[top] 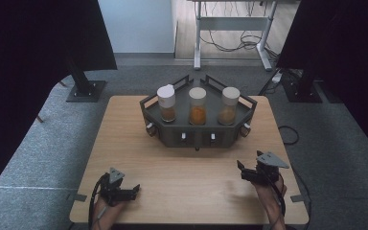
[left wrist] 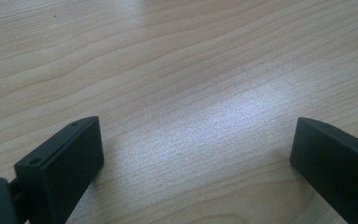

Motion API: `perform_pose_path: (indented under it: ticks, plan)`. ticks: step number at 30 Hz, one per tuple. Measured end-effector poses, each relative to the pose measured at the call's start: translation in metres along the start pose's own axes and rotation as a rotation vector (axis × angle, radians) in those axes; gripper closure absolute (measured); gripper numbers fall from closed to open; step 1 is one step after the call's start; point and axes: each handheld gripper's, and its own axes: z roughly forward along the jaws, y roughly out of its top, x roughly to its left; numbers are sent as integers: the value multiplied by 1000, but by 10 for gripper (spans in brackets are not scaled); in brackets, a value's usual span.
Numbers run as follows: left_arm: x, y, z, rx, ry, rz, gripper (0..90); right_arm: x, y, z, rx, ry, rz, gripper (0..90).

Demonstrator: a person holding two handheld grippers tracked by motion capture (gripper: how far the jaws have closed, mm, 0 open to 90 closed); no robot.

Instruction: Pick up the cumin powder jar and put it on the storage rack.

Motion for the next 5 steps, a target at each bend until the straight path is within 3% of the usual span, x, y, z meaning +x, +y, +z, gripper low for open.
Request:
perform_pose_path:
  ticks: [5]
  plan:
    - [0, 0, 0, 0, 0, 0, 23, 0, -7, 3, 28, -2, -5, 116]
